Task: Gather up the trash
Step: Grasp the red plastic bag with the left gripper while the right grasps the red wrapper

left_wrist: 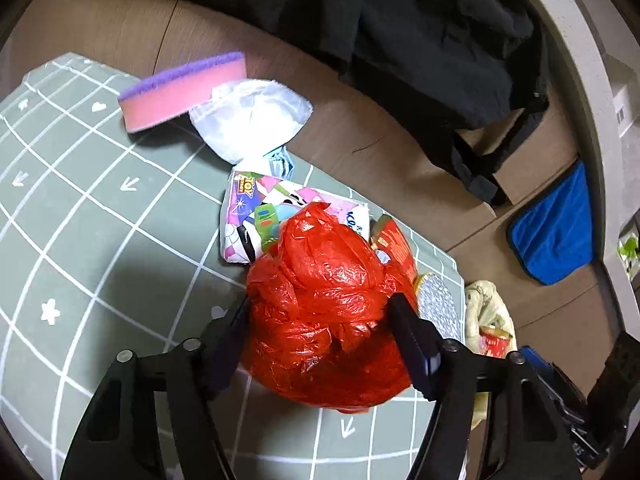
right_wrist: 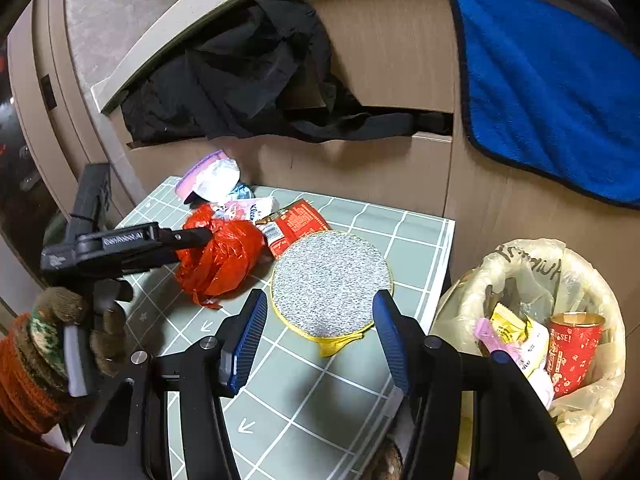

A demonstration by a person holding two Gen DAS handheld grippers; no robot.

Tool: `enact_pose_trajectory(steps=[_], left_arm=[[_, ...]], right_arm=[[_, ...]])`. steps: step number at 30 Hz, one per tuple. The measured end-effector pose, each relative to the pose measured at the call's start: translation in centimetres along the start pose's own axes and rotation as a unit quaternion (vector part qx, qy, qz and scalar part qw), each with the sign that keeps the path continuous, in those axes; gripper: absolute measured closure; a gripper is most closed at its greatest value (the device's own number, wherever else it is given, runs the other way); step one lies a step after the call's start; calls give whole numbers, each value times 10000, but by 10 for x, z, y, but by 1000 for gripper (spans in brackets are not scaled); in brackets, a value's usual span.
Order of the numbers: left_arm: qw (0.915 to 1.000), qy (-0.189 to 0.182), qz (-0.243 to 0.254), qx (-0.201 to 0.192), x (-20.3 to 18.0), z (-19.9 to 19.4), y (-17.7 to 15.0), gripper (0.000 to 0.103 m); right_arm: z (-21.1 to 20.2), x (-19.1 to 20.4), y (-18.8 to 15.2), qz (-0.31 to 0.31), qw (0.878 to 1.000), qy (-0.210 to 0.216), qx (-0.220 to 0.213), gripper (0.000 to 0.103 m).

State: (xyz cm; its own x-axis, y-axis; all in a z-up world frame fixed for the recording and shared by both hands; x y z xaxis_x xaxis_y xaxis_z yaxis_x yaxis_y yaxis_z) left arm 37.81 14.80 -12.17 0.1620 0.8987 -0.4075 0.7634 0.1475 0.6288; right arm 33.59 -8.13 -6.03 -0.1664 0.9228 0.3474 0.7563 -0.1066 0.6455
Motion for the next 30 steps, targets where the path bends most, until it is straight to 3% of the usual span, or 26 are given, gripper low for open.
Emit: enact_pose_trajectory(steps=[6,10,14,19,23,26,30], left_arm=[[9992,-40,161,-368,4,-46,-2,44],[9946,507,474,-766,14,-98,-3,44],[9901,758,610,-1010,22,-132,-9,44],[9898,887,573,-961,40,-148,-21,44],[9903,917,489,-925,49,-146,-27,44],[9911,857,435,-919,52,-146,-30,44],[9922,800,351,-892,57,-146,-33,44]], right_arm=[[13,9,1,-241,9997,-79,59,50],[36,2,11,-395,9988,-217,182,50],[65,-21,27,31,9989,-280,375,50],[86,-39,34,666,9963,-188,506,49],[90,4,41,-301,9986,-205,391,49],[111,33,46,-1059,9923,-239,599,47],[149,41,57,-1116,9887,-98,996,47]])
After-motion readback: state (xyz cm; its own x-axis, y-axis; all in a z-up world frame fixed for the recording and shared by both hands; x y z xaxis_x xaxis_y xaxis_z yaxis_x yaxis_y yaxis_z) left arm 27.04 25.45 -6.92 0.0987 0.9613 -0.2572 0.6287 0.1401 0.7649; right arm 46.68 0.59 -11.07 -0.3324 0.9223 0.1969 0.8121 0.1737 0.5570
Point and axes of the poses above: each gripper's, at about its wrist camera, not at the fingertips, and z roughly the way its jaws point, x to its left, y to its top, the point moved 6 cm from there along z, roughly the way its jaws point, and after that the axes turned 15 degrees about z, right-handed, at the moved point
